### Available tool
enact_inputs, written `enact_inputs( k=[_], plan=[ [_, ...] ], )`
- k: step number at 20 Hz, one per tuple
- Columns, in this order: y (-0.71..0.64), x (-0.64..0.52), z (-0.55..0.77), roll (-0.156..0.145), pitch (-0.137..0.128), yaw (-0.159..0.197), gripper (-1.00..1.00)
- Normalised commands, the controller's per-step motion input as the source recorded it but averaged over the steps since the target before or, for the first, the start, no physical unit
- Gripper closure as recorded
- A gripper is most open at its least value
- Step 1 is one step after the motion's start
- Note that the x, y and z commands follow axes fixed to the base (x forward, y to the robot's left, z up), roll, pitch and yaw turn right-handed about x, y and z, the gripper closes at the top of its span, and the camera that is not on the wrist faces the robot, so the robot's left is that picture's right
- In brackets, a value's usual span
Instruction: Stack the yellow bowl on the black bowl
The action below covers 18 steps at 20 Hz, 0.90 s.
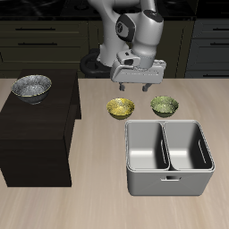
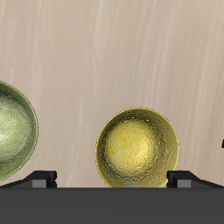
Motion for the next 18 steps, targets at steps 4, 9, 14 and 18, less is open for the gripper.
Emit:
enact_inputs(
  k=[4, 9, 14, 18],
  plan=[
    [0.05, -0.09, -0.15, 0.014, 0.016, -0.043, -1.00],
    [0.01, -0.04, -0.06, 0.064, 0.004, -0.044, -1.00],
    [-0.06, 0.12, -0.03, 0.063, -0.008, -0.056, -1.00],
    [-0.06, 0.12, -0.13, 0.012, -0.011, -0.026, -1.00]
  ],
)
